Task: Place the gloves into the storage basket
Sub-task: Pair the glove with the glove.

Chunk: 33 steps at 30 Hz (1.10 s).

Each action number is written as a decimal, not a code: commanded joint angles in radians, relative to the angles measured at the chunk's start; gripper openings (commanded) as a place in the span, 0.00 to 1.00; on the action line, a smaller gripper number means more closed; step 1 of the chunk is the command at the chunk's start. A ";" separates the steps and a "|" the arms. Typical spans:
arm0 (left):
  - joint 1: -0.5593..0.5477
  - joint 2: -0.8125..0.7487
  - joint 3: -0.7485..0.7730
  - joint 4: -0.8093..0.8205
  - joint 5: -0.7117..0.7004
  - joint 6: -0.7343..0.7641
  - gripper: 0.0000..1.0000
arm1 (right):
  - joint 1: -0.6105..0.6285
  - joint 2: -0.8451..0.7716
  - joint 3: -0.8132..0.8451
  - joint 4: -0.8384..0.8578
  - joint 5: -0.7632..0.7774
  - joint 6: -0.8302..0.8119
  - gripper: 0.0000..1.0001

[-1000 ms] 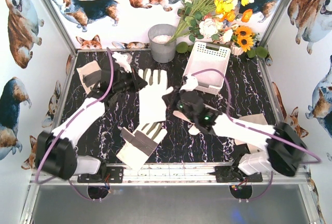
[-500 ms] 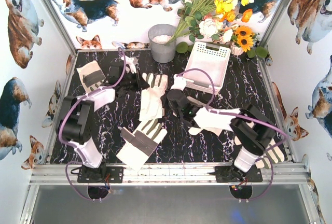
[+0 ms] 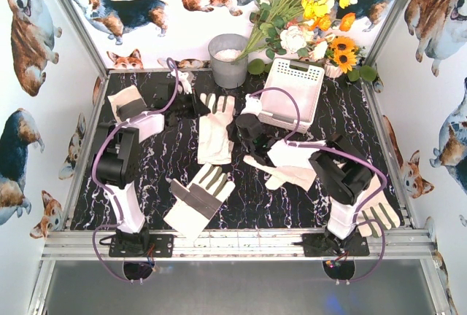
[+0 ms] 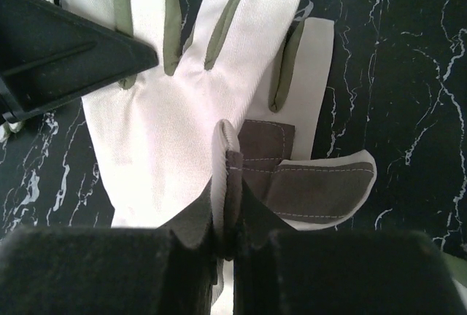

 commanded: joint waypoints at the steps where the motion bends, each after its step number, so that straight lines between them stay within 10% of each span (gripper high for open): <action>1: 0.056 0.046 0.057 0.051 -0.042 0.043 0.00 | -0.012 0.047 0.023 -0.052 -0.002 -0.029 0.00; 20: 0.056 0.145 0.087 0.002 -0.031 0.051 0.00 | -0.015 0.137 0.017 -0.079 0.023 -0.014 0.00; 33: 0.056 0.013 0.082 -0.096 -0.178 0.133 0.50 | -0.015 0.173 0.027 -0.092 0.016 -0.007 0.00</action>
